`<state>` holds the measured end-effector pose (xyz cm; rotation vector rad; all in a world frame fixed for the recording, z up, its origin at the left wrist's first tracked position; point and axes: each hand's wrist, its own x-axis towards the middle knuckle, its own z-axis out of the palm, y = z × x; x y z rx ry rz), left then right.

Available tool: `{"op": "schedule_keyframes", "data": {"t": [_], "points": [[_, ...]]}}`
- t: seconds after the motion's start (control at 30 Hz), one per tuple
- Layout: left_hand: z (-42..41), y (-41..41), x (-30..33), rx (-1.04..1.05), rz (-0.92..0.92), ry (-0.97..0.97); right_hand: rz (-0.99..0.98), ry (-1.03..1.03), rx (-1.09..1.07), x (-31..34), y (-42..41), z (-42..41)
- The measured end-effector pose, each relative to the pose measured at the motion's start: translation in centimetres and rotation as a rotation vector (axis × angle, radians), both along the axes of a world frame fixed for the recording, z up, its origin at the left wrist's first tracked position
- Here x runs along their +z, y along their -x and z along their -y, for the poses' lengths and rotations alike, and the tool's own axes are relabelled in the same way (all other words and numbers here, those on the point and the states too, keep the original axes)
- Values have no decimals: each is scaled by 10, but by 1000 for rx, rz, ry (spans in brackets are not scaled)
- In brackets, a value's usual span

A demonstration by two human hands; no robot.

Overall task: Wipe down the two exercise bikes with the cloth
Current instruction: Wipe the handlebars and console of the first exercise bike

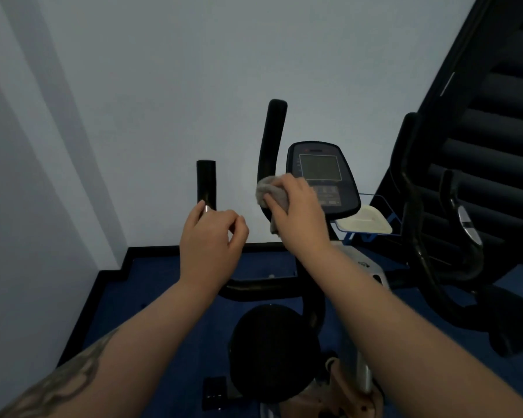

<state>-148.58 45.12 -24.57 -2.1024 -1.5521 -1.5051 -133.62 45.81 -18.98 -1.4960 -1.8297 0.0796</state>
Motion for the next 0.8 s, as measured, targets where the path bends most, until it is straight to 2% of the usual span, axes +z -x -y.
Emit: {"op": "schedule_keyframes", "data": {"t": [0.03, 0.1, 0.23, 0.37, 0.47, 0.57, 0.67, 0.73, 0.8], "points": [[0, 0, 0, -4, 3, -2, -15, -6, -1, -7, -3, 6], [0, -1, 0, -6, 15, -2, 78, -45, 45, -15, -20, 20], [-1, 0, 1, -1, 21, 3, 199, 41, 152, 15, -40, 2], [0, 0, 2, 3, 17, 11, 44, -19, 53, 37, -15, -38], [2, 0, 1, 3, 7, 4, -53, 71, 135, 14, -5, -30], [0, 0, 0, 5, 15, 3, 24, 104, 246, 3, -27, -9], [-1, 0, 1, 8, 24, 0, 120, 277, 342, 33, -40, -20], [-1, 0, 2, 2, 23, 11, 69, 177, 267, 53, -31, -43], [0, 0, 2, 1, 18, 17, -65, 65, 147, 59, -11, -59]]}}
